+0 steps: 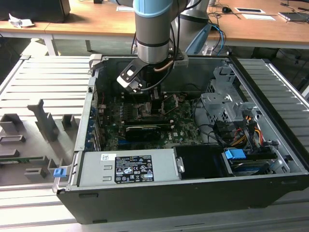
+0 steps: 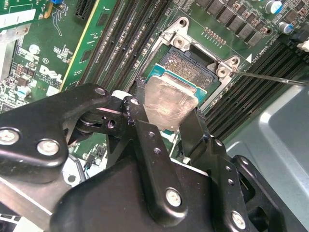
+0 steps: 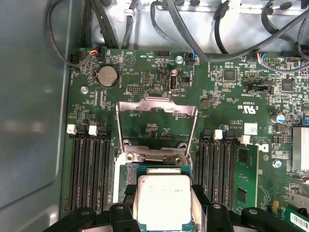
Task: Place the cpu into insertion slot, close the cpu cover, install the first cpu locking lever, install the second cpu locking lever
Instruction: 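Place the cpu into insertion slot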
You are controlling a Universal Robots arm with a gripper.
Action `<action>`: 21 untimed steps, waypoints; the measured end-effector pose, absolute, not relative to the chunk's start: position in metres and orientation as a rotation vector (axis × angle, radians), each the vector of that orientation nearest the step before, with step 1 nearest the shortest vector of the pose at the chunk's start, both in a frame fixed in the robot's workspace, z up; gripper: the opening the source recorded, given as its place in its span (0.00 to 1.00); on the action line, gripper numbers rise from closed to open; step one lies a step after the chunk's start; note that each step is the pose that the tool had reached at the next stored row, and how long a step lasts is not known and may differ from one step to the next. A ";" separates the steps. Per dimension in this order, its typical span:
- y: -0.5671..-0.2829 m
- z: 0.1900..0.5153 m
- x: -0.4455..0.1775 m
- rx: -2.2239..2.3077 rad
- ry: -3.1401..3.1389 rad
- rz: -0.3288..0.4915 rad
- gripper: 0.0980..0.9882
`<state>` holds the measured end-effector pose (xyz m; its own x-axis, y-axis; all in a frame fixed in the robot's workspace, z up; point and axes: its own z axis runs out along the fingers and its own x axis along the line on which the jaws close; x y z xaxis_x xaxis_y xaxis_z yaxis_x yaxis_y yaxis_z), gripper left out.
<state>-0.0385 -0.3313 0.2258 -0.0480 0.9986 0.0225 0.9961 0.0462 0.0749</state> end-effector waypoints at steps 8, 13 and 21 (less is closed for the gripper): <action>-0.331 0.224 -0.039 2.142 2.246 0.108 0.48; -0.331 0.223 -0.039 2.143 2.246 0.109 0.48; -0.328 0.221 -0.039 2.154 2.236 0.109 0.48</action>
